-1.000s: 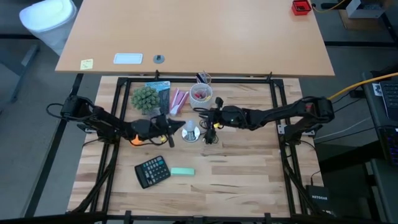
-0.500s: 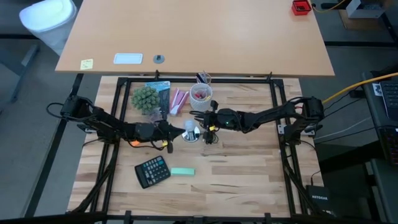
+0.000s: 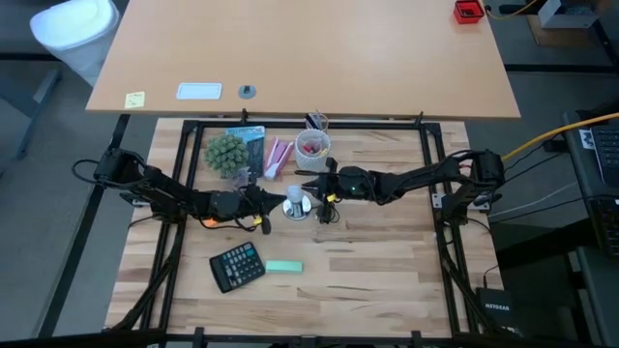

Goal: Screw lightbulb
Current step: Insert the lightbulb into the lamp

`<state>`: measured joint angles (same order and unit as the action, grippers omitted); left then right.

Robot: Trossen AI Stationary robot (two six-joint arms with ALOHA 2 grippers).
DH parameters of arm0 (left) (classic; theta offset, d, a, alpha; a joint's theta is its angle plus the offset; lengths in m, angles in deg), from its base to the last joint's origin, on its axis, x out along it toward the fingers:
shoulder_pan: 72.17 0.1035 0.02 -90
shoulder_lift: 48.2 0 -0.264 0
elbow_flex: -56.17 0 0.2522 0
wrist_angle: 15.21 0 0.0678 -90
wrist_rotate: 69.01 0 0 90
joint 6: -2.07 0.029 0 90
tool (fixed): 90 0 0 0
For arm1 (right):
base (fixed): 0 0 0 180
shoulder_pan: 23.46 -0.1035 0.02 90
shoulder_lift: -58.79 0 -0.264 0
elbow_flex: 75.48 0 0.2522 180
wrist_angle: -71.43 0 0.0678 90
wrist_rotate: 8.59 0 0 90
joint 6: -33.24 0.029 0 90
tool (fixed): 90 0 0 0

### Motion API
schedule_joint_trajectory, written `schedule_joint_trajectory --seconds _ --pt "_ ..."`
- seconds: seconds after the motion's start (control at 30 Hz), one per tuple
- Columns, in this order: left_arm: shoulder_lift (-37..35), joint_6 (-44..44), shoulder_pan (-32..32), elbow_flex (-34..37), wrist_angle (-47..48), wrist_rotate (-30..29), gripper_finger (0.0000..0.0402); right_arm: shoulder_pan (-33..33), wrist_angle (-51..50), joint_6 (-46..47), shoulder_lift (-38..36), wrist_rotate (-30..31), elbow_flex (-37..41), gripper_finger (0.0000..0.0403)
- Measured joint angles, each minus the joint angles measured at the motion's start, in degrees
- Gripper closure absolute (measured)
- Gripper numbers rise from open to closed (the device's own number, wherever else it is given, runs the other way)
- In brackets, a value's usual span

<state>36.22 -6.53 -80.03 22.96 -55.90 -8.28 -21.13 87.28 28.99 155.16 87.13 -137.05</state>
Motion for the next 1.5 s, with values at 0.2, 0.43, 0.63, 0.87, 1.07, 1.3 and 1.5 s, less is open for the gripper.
schedule_joint_trajectory --seconds 0.2,0.43,0.63,0.87,1.07,1.3,1.5 --pt "0.1 0.0 0.0 0.0 0.2 -3.1 0.04 0.0 -1.3 2.7 -0.2 -2.5 0.0 0.0363" --pt "0.1 0.0 0.7 0.0 0.0 -6.1 0.04 -0.3 -1.8 2.7 0.3 -11.2 0.0 0.0363" --pt "0.1 -0.6 2.3 0.0 0.1 -6.3 0.04 -0.1 -0.8 2.6 0.1 -11.2 0.0 0.0363" --pt "0.1 6.1 2.2 0.0 -5.1 -7.3 0.04 -0.1 0.2 0.7 -2.0 -7.8 0.0 0.0363" --pt "-0.1 10.6 0.9 0.0 -11.8 -7.8 0.04 -0.1 0.4 -2.3 -4.9 -0.3 0.0 0.0363" --pt "-0.1 6.6 -2.0 0.0 -10.9 0.6 0.04 -0.1 0.3 -2.3 -3.9 8.8 0.0 0.0363" --pt "-0.1 0.2 -2.9 0.0 -3.8 5.0 0.04 -0.1 0.8 -1.8 -1.0 8.7 0.0 0.0363"
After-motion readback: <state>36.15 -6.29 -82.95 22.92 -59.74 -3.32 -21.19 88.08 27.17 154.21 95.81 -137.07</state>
